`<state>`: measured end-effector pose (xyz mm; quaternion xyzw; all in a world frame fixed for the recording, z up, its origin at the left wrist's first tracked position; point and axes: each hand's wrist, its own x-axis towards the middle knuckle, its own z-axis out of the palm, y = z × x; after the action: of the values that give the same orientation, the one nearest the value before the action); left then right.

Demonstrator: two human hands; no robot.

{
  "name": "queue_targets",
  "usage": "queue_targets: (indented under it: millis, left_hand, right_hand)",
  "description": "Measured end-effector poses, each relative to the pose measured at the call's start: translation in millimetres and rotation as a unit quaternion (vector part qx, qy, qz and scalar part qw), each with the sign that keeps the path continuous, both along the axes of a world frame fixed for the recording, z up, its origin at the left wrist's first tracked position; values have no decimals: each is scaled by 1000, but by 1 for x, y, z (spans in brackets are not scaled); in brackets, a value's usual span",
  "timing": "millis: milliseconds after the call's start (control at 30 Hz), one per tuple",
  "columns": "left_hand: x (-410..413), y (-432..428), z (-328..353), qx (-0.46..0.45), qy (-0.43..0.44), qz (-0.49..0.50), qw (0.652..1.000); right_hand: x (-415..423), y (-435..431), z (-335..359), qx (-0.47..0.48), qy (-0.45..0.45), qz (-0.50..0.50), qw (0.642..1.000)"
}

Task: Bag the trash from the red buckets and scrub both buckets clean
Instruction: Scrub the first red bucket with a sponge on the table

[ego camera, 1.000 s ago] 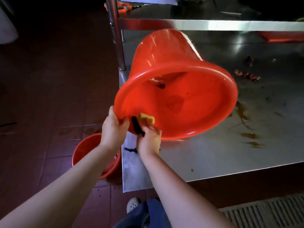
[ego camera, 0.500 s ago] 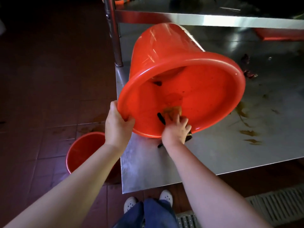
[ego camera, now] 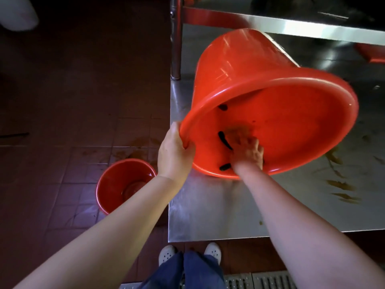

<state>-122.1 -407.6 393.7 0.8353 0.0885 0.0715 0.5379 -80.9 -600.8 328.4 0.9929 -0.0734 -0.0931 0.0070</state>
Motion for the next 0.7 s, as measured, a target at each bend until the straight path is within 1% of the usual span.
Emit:
queue_targets:
  millis: [67,133,167,200,233,267,300,333,367,400,433,467,500,533,600,667,700]
  left_hand:
    - [0,-1,0,-6,-11,9,1000]
    - [1,-2,-1,-9,-22,16,1000]
    - [2,-2,-1,-8,-30,12,999]
    - [3,-2,-1,-3,-35,6,999]
    - [4,-2,-1,2,-37,1,999]
    - [5,-1,0,4,-35,-3,999]
    - [5,0,1,5,-33,-6,999]
    - [6,1,2,7,-30,-11,999]
    - [6,3,2,10,-28,-18,999]
    - [6,4,3,11,-28,-24,999]
    - [6,5,2,8,-29,-28,999]
    - [6,7,2,3,-30,-25,999]
    - [6,7,1,-1,-30,-20,999]
    - [7,8,1,-4,-30,-16,999]
    - [7,7,-1,-10,-31,-14,999]
    - [7,7,-3,-28,-33,-12,999]
    - [8,8,-4,-34,-35,-12,999]
  right_hand:
    - [-1,6,-1,-17,-6,-57,998]
    - [-1,29,-1,19,-12,-118,993]
    - [4,43,-2,68,-8,-143,987]
    - [10,57,-2,138,1,-150,979]
    - [17,71,-3,225,-3,-133,965]
    - [23,83,0,324,-20,-107,940]
    - [26,92,2,413,-51,-79,906]
    - [25,96,3,467,-73,-55,880]
    - [22,93,-2,453,-91,-25,887]
    - [20,83,-7,401,-104,23,910]
    - [19,69,-9,309,-87,76,944]
    - [19,50,-12,225,-60,111,966]
    - [23,31,-15,150,-50,119,980]
    - [27,13,-15,88,-52,114,988]
    - [38,-6,-16,12,-70,55,996]
    - [41,-2,-14,-20,-106,3,994]
    - [43,6,-15,-17,-118,-37,992]
